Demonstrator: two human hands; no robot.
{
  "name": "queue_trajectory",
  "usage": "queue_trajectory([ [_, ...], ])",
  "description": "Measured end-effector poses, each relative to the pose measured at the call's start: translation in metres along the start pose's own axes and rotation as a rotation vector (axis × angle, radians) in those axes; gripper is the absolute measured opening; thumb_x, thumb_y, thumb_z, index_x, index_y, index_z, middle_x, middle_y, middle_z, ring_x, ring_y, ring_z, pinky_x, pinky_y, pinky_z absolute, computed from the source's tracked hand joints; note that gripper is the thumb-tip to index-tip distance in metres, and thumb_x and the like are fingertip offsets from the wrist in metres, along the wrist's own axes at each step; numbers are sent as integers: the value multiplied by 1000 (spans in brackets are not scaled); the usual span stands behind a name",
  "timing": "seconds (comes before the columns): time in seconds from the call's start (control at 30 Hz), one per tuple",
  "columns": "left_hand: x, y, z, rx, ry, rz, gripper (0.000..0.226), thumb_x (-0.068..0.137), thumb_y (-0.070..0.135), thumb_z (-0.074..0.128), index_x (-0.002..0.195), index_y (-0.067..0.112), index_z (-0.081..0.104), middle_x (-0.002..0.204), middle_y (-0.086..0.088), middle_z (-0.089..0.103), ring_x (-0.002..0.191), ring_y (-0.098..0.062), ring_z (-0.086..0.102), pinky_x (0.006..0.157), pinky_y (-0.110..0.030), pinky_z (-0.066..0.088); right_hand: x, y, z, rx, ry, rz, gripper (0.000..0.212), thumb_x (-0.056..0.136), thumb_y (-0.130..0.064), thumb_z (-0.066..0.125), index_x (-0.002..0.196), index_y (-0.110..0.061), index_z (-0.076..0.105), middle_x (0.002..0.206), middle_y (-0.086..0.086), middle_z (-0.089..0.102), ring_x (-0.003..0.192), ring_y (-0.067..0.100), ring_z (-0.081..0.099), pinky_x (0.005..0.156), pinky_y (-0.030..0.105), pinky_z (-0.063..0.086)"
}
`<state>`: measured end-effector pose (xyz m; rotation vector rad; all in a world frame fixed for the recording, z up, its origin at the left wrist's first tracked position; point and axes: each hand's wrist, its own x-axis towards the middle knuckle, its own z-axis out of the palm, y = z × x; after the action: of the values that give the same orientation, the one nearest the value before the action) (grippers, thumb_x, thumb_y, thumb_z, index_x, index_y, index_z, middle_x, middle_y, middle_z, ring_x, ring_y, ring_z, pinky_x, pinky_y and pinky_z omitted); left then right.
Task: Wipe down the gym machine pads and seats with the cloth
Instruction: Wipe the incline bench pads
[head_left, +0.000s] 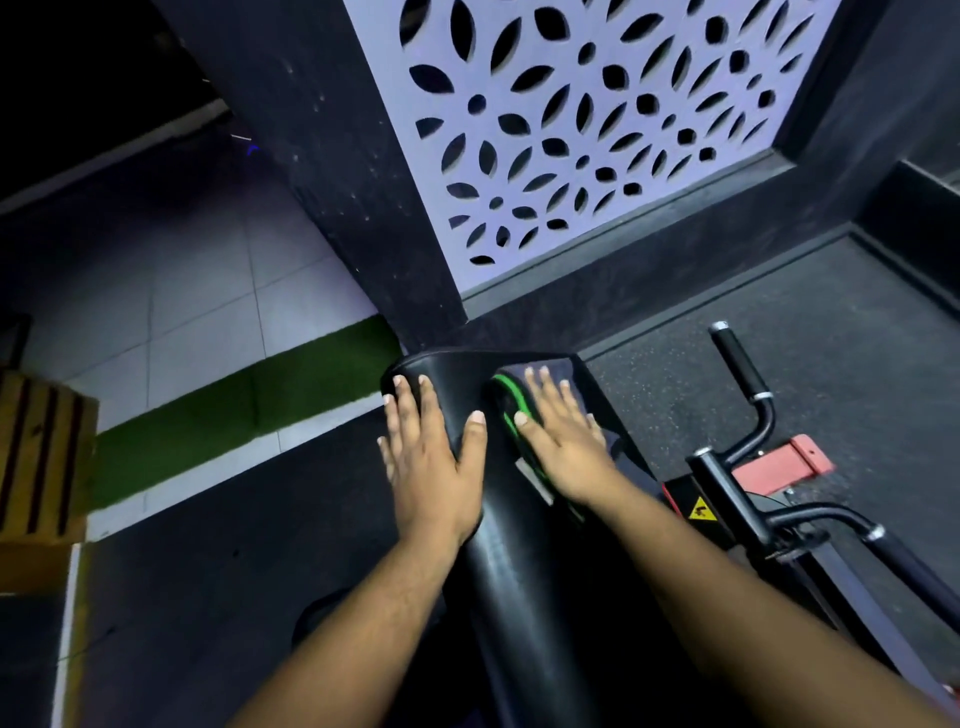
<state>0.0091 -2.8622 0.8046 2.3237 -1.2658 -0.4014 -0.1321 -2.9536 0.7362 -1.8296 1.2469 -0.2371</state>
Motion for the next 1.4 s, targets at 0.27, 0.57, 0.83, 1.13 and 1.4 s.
queue_trajectory([
  [0.27,2,-1,2,11,11,4,90,88,75,17,163,27,8,171,8,-12,156,-11,-12,128,-48,2,62,18,-21,28,97,187,58,105,-59,33,158,-52,12,171,-16,0,158,17,0,119,68,10],
  [0.57,1,-2,1,17,13,3,88,88,75,16,163,28,8,171,8,-10,157,-11,-11,128,-50,4,16,68,-17,-56,52,147,61,107,-50,37,162,-36,16,171,-13,1,158,15,6,123,61,8],
  [0.83,2,-1,1,0,15,6,88,89,74,15,163,27,9,171,7,-10,157,-11,-11,128,-50,3,7,1,-4,11,56,-46,66,103,-63,37,161,-42,14,171,-16,4,158,14,1,123,50,13],
  [1.13,2,-2,1,-44,15,-8,91,88,74,13,163,25,3,171,8,-8,156,-9,-11,128,-47,3,44,-49,-5,-20,73,41,71,97,-74,34,159,-50,8,172,-12,0,158,25,0,123,57,11],
  [1.4,-1,0,-2,-64,-17,-11,92,87,78,11,163,28,-4,170,12,-12,155,-4,-15,128,-46,-1,13,39,-13,-101,102,54,64,104,-60,37,161,-32,26,171,-14,6,157,16,11,122,64,9],
])
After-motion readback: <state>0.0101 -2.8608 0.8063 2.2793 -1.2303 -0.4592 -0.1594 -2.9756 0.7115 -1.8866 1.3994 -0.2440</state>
